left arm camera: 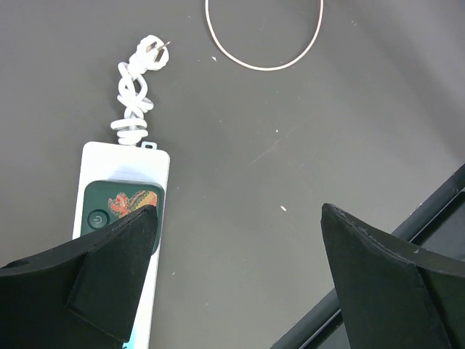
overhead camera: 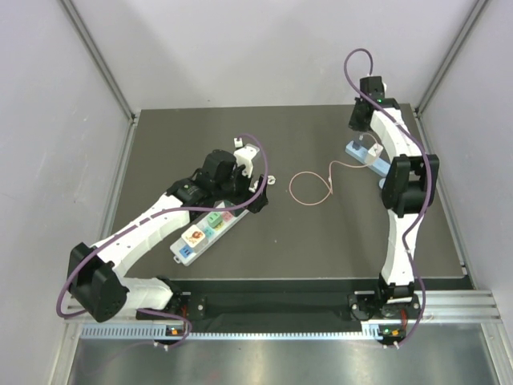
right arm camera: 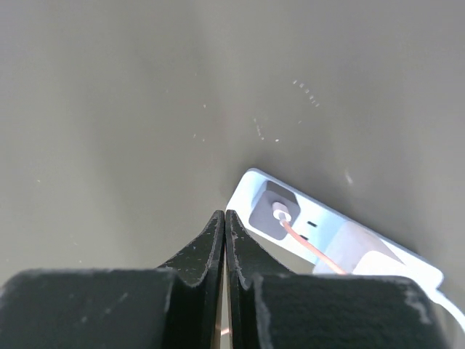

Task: Insert the plug

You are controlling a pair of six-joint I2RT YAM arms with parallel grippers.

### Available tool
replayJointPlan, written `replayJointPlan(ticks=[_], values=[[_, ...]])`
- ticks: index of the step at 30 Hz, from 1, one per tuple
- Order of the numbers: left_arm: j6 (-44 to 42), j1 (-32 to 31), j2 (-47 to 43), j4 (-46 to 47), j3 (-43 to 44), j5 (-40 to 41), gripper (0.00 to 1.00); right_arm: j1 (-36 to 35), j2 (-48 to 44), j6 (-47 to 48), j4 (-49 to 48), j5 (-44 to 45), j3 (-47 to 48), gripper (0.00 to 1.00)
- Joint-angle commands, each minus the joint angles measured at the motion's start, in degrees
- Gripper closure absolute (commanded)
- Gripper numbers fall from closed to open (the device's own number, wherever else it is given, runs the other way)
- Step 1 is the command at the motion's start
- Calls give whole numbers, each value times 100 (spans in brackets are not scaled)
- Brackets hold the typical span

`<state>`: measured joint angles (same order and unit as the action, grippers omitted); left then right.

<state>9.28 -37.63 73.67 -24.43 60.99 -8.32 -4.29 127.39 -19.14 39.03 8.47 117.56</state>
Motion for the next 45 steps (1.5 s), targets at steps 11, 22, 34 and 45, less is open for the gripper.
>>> replayJointPlan(ticks=[11,22,34,45], values=[[-40,-8,-72,237,27,-21,2,236,101,103,-53,120,-418,100],[-14,-8,-186,210,71,6,1,254,-65,165,78,-266,-33,100],[891,1,-327,-27,1054,41,1,122,-2629,-134,-8,-1742,-1575,92],[1006,36,-915,438,1091,339,1,-80,-6899,-223,-458,-2867,-5118,0]])
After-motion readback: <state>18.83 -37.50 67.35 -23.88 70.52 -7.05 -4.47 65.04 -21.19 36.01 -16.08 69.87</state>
